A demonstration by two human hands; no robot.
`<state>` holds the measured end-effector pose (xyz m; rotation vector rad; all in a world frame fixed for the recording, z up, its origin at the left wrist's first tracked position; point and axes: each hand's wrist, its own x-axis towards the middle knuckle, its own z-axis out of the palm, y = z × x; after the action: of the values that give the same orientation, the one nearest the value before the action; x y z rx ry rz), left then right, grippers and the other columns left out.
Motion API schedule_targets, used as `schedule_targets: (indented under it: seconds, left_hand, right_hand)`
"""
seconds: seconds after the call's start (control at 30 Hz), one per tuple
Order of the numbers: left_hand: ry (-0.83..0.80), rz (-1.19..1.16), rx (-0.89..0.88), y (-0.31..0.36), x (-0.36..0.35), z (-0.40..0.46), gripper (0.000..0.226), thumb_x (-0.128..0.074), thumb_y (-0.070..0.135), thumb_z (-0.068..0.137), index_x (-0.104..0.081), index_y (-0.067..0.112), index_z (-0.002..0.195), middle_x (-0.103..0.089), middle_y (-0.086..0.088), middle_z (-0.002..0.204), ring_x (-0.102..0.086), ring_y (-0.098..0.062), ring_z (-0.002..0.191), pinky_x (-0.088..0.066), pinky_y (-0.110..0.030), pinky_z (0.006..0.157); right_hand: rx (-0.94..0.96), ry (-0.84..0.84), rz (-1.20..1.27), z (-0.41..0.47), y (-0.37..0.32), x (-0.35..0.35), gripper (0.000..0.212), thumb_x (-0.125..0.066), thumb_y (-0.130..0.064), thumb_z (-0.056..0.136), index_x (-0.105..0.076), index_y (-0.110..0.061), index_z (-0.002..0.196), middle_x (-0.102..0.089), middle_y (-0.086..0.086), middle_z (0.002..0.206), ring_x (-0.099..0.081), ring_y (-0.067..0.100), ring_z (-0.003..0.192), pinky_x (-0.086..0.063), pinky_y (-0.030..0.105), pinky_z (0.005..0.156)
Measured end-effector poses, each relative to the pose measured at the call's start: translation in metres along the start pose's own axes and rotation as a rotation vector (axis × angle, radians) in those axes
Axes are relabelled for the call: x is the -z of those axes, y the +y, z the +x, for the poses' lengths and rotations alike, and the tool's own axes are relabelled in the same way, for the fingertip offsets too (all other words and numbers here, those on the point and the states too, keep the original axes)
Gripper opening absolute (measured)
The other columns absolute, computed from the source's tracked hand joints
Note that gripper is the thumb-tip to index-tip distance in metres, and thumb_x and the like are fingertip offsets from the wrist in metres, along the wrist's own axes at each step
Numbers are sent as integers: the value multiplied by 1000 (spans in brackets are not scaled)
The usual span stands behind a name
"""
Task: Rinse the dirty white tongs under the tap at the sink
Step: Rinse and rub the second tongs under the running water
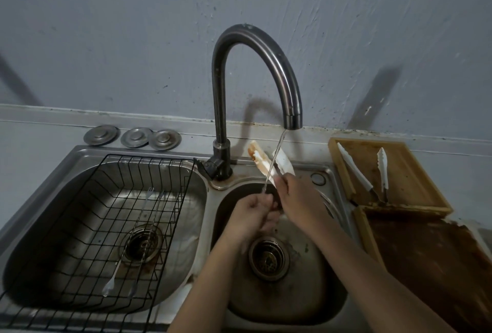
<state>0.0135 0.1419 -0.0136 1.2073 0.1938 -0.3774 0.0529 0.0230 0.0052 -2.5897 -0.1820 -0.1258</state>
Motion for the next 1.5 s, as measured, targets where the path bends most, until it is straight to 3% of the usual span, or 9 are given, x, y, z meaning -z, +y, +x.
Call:
schedule_targets:
  seconds: [0.17,0.33,0.4,0.53,0.67,0.97,1.1,1.33,1.5]
  left_hand:
    - [134,-348,103,-9,-1,7,16,-55,13,91,-68,3,92,-69,-15,89,-64,-23,81,-53,-35,80]
    - [136,-473,193,-16,5,8,28,-49,22,95,-65,0,103,-72,-16,92,-68,-19,74,-58,-34,74]
    - [164,-560,240,-14,4,11,38,-43,29,98,-61,-3,108,-67,-13,78,-56,-12,48,-56,-29,52]
    - [141,-449,219,-15,1,14,34,-45,27,97,-63,-2,100,-57,-3,53,-50,-9,38,-48,-21,41]
    - [99,-331,226,-17,2,14,27,-57,21,90,-64,-2,102,-72,-14,80,-68,-17,69,-59,-28,66]
    - [0,-359,365,-21,3,10,60,-33,56,93,-63,5,87,-63,-6,46,-64,-15,43,-60,-30,57]
    - [-32,-222,364,-25,0,8,49,-50,52,88,-64,5,93,-67,-4,53,-68,-13,52,-60,-29,62]
    - [-42,-396,459,-26,2,7,100,-20,80,79,-68,-7,94,-74,-24,87,-74,-31,78,-60,-33,57]
    - [-80,-290,444,-26,-2,4,90,-34,77,78,-74,-3,86,-75,-21,89,-74,-28,83,-60,-32,62]
  right_hand:
    - [-73,-118,-77,-8,-12,-15,48,-20,-46,97,-54,-14,111,-55,12,97,-57,22,75,-42,29,61]
    - [-43,-218,-102,-7,-5,-12,48,-22,-40,98,-57,-8,105,-63,12,90,-61,23,76,-42,29,60]
    - [-24,-211,-99,-9,-6,-12,45,-24,-38,99,-58,-9,101,-61,7,80,-55,15,62,-35,24,49]
    - [-35,-210,-135,-7,-4,-10,43,-25,-36,99,-58,-9,100,-63,9,85,-55,18,65,-39,27,55]
    - [-30,-303,-167,-3,4,-9,43,-24,-33,99,-58,-7,106,-66,13,98,-51,18,70,-39,29,63]
    - [-8,-341,-105,-17,17,-1,40,-26,-36,99,-56,-15,83,-59,3,75,-55,17,65,-37,28,62]
    - [28,-376,-105,-22,24,8,39,-27,-34,99,-56,-15,81,-57,-2,69,-54,12,61,-37,27,57]
    - [50,-305,-5,-38,27,18,32,-38,-38,96,-51,-25,69,-53,-7,60,-52,5,54,-35,20,50]
    - [56,-268,3,-44,29,22,35,-40,-38,95,-46,-28,62,-52,-7,56,-52,5,53,-35,21,50]
